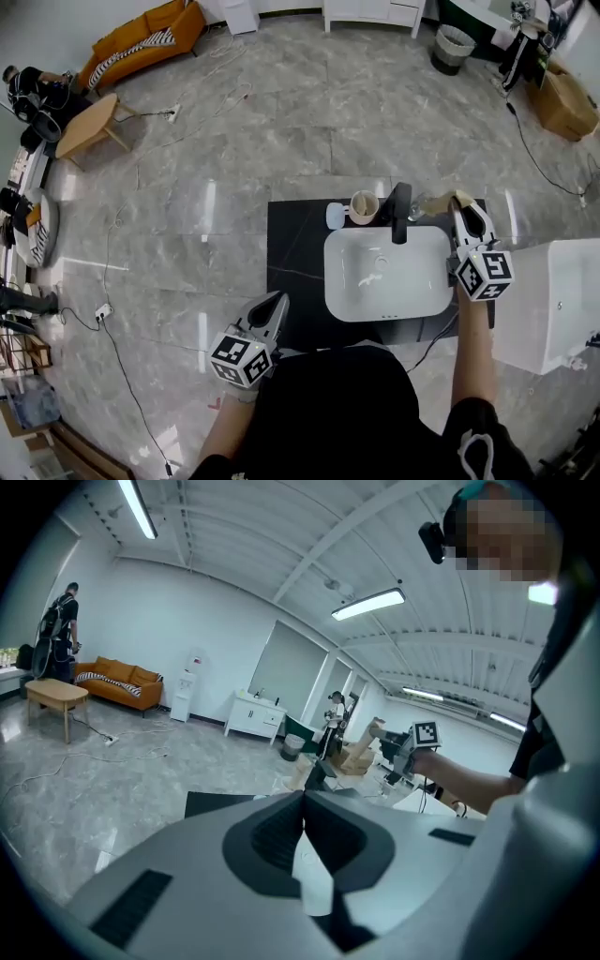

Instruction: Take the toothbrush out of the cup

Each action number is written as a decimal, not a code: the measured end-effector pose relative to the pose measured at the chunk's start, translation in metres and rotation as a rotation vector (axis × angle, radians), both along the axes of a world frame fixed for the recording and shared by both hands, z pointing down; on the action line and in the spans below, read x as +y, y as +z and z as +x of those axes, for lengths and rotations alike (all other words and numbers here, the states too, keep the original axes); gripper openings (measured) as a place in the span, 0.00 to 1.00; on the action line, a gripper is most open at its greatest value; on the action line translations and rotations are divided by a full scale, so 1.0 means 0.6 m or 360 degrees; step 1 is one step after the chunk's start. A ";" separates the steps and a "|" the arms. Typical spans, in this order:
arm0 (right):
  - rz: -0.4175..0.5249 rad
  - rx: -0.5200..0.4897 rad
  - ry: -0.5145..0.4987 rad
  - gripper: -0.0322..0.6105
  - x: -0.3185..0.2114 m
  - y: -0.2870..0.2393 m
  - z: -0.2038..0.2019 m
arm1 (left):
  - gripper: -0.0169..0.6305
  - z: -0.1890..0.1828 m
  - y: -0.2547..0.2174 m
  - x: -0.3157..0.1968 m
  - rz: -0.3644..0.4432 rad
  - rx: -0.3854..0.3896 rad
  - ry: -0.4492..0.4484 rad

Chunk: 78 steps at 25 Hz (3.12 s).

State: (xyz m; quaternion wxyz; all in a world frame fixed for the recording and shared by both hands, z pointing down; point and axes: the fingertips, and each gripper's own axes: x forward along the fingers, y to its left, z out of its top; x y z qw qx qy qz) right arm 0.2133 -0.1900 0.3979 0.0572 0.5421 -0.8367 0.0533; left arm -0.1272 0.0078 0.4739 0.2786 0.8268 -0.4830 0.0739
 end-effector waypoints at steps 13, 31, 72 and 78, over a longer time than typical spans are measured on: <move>-0.0138 -0.0056 0.0012 0.14 0.136 0.026 -0.068 | 0.06 -0.001 0.006 -0.044 0.0021 0.0011 0.0181; -0.0381 -0.0165 0.0279 0.14 0.272 0.107 -0.087 | 0.06 0.038 0.050 -0.104 -0.0021 0.0034 0.0412; -0.0700 -0.0303 0.0915 0.14 0.475 0.209 -0.091 | 0.36 0.283 0.228 -0.375 0.0075 -0.0221 0.0809; -0.0737 -0.0339 0.0950 0.14 0.488 0.225 -0.089 | 0.35 0.293 0.239 -0.384 0.0089 -0.0292 0.0849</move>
